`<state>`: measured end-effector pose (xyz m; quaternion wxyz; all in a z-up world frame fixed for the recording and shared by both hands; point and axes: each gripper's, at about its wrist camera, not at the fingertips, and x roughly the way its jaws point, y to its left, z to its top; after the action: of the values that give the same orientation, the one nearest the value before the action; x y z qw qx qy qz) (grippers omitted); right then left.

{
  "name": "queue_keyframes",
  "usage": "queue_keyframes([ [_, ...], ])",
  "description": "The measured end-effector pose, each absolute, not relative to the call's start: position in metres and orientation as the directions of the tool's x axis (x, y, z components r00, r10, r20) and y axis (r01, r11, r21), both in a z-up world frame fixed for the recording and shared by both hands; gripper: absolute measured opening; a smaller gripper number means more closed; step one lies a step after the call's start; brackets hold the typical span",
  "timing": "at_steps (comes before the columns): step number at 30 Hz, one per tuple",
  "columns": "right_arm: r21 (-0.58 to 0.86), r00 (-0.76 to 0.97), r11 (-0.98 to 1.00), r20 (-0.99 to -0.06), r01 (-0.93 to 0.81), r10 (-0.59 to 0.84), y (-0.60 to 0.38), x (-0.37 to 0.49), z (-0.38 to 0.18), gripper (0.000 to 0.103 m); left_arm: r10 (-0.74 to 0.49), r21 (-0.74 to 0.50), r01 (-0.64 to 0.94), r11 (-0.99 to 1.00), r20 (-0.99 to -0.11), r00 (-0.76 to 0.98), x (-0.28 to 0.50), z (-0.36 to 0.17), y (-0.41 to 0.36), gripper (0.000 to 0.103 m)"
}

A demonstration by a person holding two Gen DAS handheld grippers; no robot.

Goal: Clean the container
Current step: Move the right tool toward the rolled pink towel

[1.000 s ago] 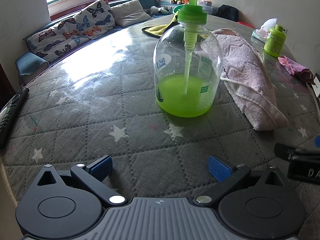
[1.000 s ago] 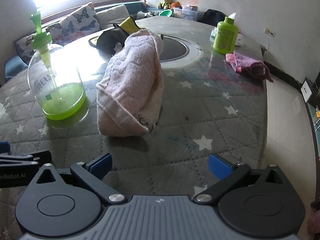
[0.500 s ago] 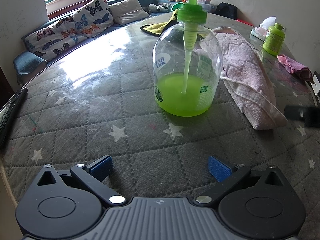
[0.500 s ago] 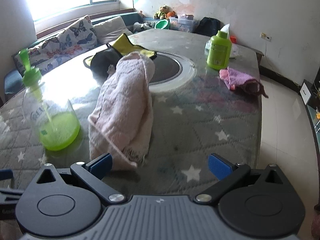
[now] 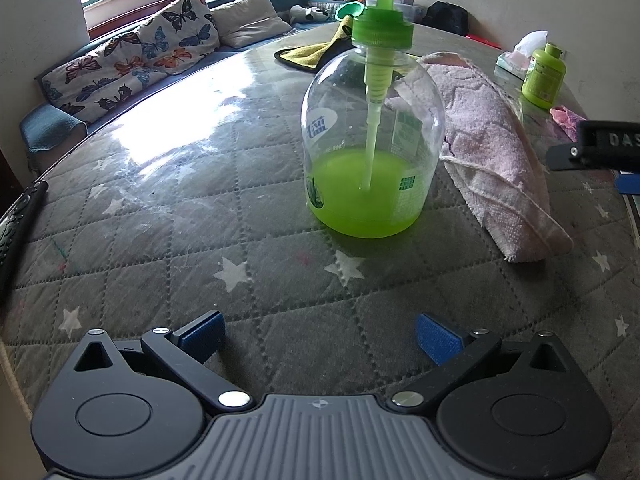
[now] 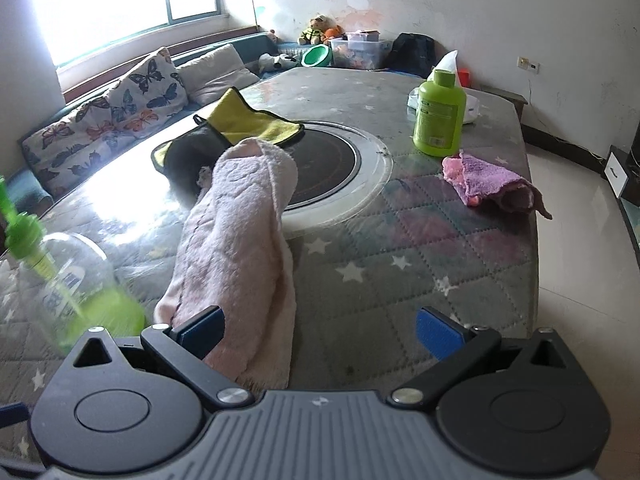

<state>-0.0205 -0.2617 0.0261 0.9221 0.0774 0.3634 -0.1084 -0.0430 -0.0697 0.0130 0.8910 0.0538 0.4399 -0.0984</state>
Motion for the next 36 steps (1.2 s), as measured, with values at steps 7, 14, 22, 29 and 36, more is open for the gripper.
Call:
queue_keyframes([
  [7,0.073,0.71,0.96,-0.689,0.27,-0.147,-0.269,0.002,0.026,0.103,-0.129,0.009,0.226,0.974,-0.796,0.591,-0.037,0.013,-0.071,0.103],
  [14,0.06,0.691,0.962,-0.708,0.265,-0.146,-0.267,0.027,0.017,0.099,-0.133,0.009,0.232,0.973,-0.796,0.591,-0.032,0.013,-0.073,0.103],
  [22,0.056,0.667,0.967,-0.734,0.25,-0.13,-0.264,0.039,0.003,0.095,-0.135,0.01,0.235,0.972,-0.795,0.591,-0.03,0.014,-0.074,0.103],
  [29,0.089,0.66,0.966,-0.745,0.244,-0.098,-0.265,0.035,-0.002,0.091,-0.134,0.009,0.233,0.972,-0.796,0.59,-0.029,0.015,-0.075,0.103],
  [36,0.123,0.658,0.962,-0.75,0.244,-0.07,-0.267,0.016,-0.003,0.082,-0.137,0.009,0.237,0.971,-0.795,0.591,-0.029,0.015,-0.074,0.103],
])
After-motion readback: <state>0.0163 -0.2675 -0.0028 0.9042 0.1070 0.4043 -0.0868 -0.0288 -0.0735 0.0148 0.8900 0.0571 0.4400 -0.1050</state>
